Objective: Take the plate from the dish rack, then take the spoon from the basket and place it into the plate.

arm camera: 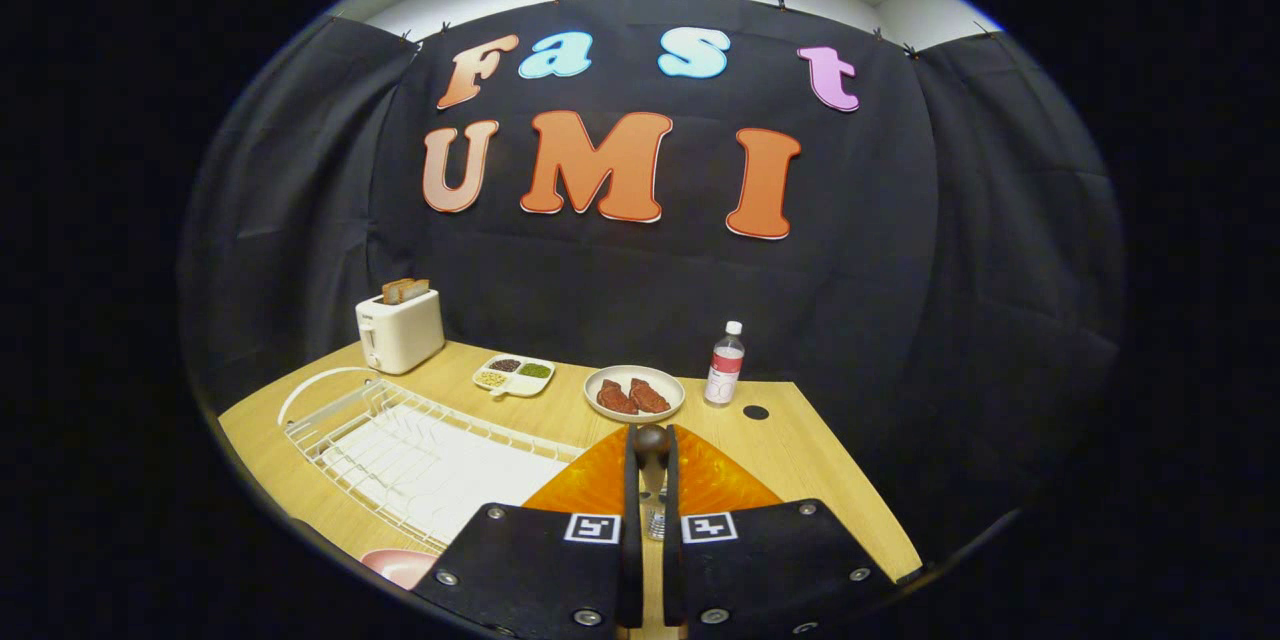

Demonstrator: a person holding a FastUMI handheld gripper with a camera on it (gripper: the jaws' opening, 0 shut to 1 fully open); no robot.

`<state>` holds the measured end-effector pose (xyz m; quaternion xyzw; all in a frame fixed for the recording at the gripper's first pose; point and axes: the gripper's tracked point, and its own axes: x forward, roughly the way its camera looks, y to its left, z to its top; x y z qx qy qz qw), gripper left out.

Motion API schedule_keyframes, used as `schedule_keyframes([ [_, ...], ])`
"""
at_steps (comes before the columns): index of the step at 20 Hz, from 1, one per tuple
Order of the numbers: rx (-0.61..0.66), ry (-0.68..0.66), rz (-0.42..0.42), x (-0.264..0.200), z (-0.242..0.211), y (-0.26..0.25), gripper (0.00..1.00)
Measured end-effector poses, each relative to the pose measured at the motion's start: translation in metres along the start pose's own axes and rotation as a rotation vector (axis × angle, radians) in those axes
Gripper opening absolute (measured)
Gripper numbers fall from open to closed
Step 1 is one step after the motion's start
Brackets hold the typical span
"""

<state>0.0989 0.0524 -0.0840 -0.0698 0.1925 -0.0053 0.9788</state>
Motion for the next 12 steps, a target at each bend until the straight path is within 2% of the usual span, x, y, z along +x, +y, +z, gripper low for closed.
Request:
schedule_keyframes([
  [6, -0.013, -0.067, 0.112, -0.049, 0.027, 0.036, 0.08],
  [12, -0.030, -0.065, 0.221, -0.080, 0.019, 0.069, 0.08],
])
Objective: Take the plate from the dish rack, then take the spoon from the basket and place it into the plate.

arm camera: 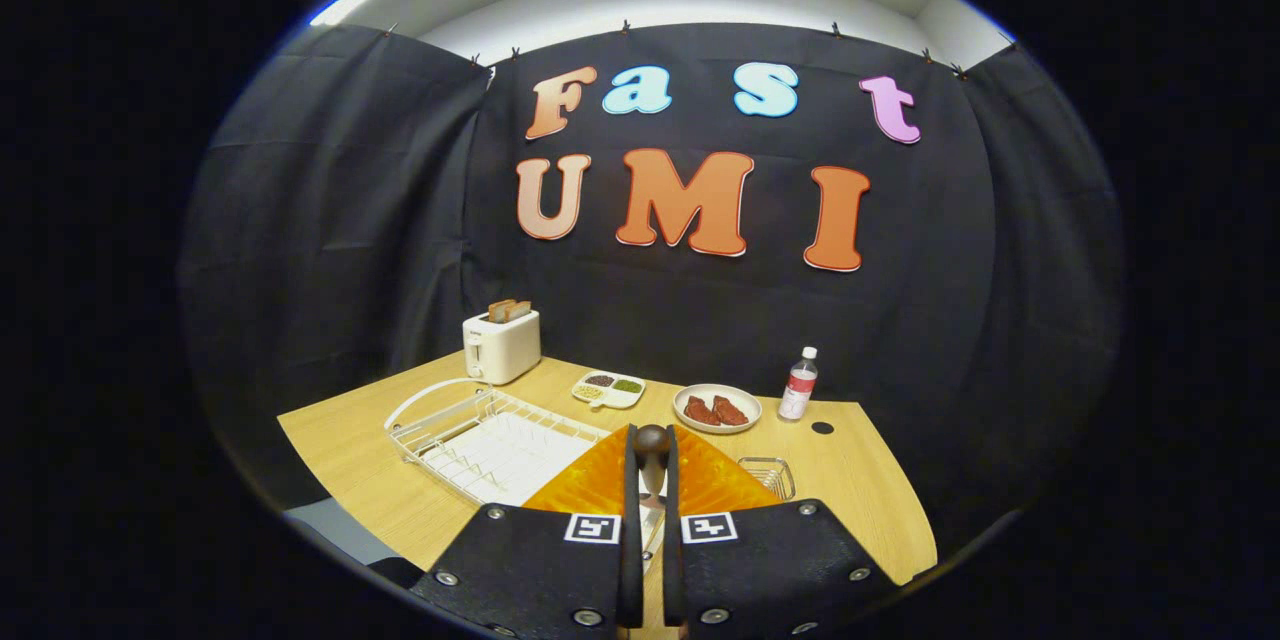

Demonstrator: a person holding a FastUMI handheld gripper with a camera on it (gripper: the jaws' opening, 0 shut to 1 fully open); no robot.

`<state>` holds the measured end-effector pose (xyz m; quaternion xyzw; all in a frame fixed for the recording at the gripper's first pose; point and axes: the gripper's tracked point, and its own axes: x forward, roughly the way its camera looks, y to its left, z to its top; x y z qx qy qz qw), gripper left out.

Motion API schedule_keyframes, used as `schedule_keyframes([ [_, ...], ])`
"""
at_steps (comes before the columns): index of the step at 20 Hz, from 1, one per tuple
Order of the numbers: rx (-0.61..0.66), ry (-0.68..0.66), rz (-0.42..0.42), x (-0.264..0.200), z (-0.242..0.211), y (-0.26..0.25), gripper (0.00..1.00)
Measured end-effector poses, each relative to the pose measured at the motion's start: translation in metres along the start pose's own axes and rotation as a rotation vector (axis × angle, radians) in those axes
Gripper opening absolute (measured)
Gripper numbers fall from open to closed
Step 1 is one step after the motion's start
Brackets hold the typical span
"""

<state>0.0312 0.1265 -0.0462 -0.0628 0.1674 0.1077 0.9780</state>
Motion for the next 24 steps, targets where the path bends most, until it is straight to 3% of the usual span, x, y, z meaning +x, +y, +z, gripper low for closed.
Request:
schedule_keyframes([
  [8, -0.064, 0.025, 0.132, -0.019, -0.043, 0.043, 0.08],
  [12, -0.025, 0.059, 0.207, -0.022, -0.070, 0.064, 0.08],
  [16, -0.025, 0.015, 0.232, -0.030, -0.072, 0.068, 0.08],
  [20, -0.042, -0.039, 0.316, -0.048, -0.066, 0.090, 0.08],
  [24, -0.064, -0.021, 0.354, -0.051, -0.090, 0.101, 0.08],
])
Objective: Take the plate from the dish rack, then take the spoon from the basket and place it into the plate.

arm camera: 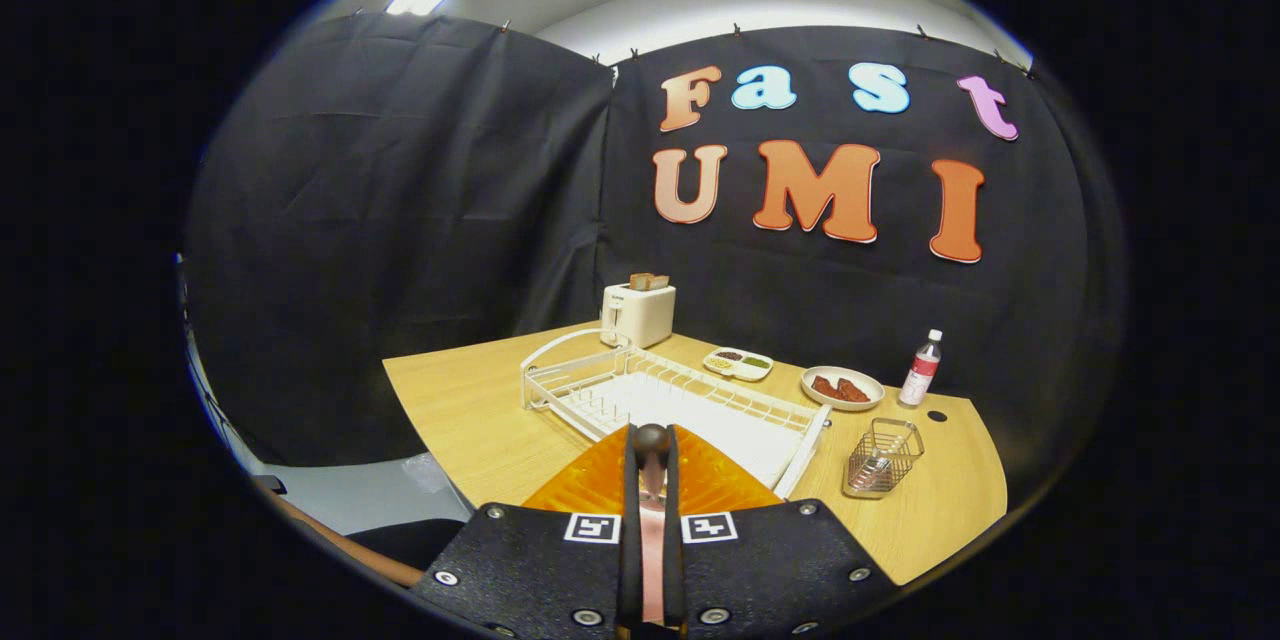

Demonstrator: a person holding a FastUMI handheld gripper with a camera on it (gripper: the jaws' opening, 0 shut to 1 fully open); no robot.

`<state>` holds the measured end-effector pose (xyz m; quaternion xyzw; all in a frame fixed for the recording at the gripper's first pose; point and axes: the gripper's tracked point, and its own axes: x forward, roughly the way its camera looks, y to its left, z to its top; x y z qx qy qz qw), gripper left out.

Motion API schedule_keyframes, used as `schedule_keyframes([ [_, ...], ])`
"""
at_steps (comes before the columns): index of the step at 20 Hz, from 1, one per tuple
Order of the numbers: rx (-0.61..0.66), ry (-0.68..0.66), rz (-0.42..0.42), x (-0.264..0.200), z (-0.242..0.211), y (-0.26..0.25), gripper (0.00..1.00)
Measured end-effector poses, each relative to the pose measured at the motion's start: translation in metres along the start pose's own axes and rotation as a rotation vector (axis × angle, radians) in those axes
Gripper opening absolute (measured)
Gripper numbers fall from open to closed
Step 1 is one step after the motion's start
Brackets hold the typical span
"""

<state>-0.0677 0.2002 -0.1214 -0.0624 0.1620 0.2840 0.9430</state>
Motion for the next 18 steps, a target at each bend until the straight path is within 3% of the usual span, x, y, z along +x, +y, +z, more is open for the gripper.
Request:
schedule_keyframes([
  [5, 0.055, 0.047, 0.036, 0.005, -0.037, 0.009, 0.08],
  [12, 0.112, 0.062, 0.019, -0.009, -0.068, -0.012, 0.10],
  [18, 0.187, 0.152, -0.007, -0.023, -0.111, -0.026, 0.16],
])
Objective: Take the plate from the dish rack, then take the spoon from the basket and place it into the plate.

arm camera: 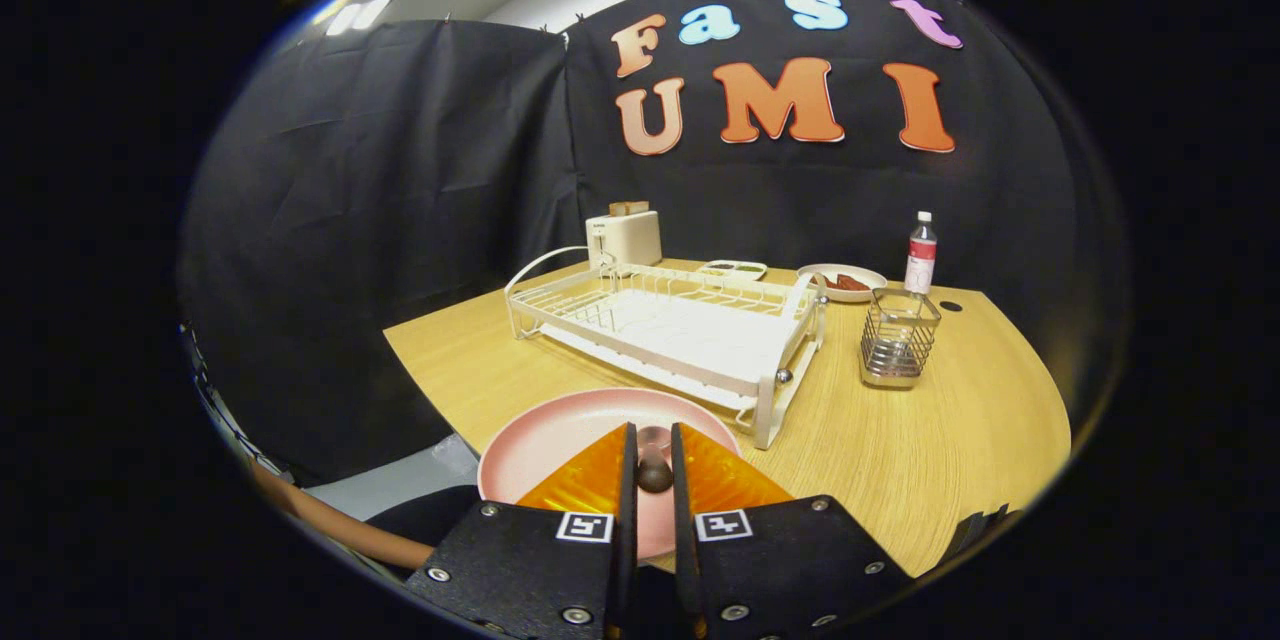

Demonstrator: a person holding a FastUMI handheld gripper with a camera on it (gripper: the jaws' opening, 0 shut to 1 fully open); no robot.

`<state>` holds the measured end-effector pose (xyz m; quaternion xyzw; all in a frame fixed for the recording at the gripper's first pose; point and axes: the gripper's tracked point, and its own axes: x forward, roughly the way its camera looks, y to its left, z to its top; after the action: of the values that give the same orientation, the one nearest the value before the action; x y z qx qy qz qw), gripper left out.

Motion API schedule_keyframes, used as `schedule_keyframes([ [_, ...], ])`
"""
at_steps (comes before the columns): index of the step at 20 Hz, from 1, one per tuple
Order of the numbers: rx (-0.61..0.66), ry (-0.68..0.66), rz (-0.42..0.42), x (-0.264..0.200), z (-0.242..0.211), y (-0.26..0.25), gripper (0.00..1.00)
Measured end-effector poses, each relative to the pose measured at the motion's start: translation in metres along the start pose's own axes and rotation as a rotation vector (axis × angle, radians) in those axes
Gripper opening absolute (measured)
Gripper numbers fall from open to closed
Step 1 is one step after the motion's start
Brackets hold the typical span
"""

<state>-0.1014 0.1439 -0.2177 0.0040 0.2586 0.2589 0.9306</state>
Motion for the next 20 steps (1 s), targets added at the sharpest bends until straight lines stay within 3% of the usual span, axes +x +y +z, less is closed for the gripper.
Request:
schedule_keyframes([
  [5, 0.045, -0.035, -0.030, -0.005, 0.012, -0.009, 0.18],
  [7, 0.048, -0.078, -0.056, -0.005, 0.029, -0.015, 0.25],
  [16, 0.016, -0.241, -0.184, -0.021, 0.106, -0.030, 0.71],
  [20, 0.038, -0.332, -0.254, -0.033, 0.143, -0.044, 0.84],
])
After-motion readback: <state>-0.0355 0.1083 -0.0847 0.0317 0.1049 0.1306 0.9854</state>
